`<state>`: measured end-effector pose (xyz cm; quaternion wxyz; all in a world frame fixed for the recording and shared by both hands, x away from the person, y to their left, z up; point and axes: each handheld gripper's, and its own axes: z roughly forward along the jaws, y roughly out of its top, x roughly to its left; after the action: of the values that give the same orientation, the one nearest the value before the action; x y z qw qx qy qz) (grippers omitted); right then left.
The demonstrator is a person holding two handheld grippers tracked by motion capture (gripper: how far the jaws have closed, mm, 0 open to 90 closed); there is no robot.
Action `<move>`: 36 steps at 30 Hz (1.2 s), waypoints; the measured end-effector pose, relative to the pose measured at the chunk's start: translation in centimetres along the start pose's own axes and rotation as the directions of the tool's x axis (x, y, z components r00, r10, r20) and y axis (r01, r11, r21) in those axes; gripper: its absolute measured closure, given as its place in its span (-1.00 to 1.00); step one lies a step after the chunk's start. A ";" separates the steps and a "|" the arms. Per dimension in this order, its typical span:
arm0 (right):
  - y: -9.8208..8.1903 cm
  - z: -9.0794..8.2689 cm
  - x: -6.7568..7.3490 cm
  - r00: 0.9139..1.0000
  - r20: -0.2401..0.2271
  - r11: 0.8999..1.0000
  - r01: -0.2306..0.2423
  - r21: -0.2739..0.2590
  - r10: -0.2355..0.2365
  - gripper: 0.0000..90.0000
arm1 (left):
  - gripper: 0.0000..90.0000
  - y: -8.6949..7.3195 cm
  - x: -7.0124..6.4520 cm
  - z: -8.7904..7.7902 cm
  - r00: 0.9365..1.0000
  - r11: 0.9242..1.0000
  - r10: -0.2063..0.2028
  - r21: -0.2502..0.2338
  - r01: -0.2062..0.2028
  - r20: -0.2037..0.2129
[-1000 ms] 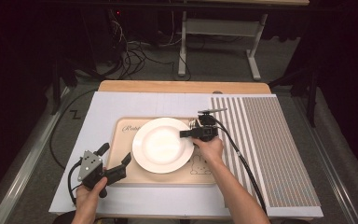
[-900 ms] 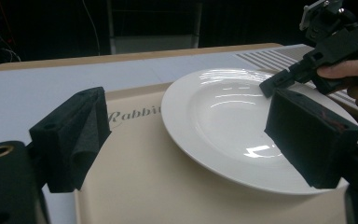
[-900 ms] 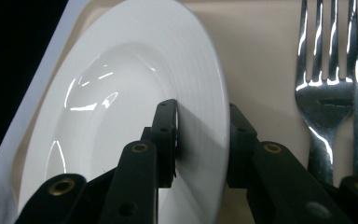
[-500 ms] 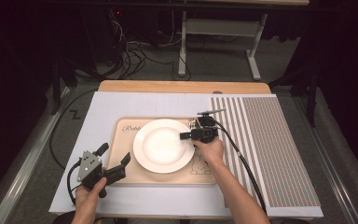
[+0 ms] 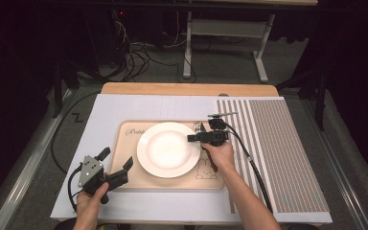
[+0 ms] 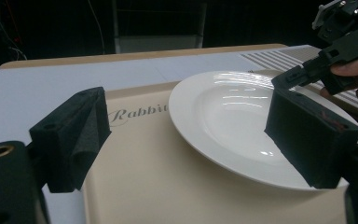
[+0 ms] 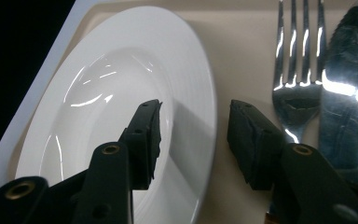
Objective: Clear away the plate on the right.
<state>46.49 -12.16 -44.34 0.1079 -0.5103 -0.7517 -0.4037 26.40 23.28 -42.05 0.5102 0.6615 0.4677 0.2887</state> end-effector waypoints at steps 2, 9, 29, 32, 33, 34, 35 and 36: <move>0.0 -0.4 -0.2 1.000 -0.005 1.000 -0.004 -0.013 0.004 0.25 | -0.68 0.0 0.0 0.0 1.000 1.000 0.000 0.000 0.000 -0.002; 0.1 -1.6 -0.7 1.000 -0.026 0.999 -0.004 -0.046 0.003 0.25 | -0.68 -0.1 0.0 -0.1 1.000 1.000 -0.001 0.005 0.001 -0.005; -0.2 -4.7 -2.7 1.000 -0.012 0.995 -0.015 -0.101 0.014 0.26 | -0.68 -0.3 0.3 -0.6 1.000 1.000 -0.010 0.005 0.010 -0.025; -0.2 -5.0 -3.0 1.000 -0.007 0.995 -0.014 -0.102 0.014 0.26 | -0.68 -0.3 0.3 -0.7 1.000 1.000 -0.011 0.003 0.011 -0.029; -0.2 -5.1 -3.0 1.000 -0.006 0.994 -0.014 -0.104 0.013 0.26 | -0.68 -0.3 0.3 -0.8 0.999 1.000 -0.011 0.004 0.011 -0.031; -0.2 -5.2 -3.1 1.000 -0.005 0.994 -0.012 -0.105 0.012 0.26 | -0.68 -0.3 0.3 -0.8 0.999 1.000 -0.011 0.004 0.012 -0.033; -0.2 -5.3 -3.1 1.000 -0.003 0.994 -0.012 -0.106 0.011 0.26 | -0.68 -0.3 0.3 -0.8 0.999 1.000 -0.012 0.003 0.012 -0.034; -0.2 -5.4 -3.2 1.000 -0.003 0.994 -0.011 -0.109 0.011 0.26 | -0.68 -0.3 0.3 -0.9 0.999 1.000 -0.012 0.003 0.012 -0.036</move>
<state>46.39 -18.25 -42.76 0.0830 -0.5193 -0.7256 -0.4438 25.66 23.89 -42.10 0.5026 0.6541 0.4813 0.2966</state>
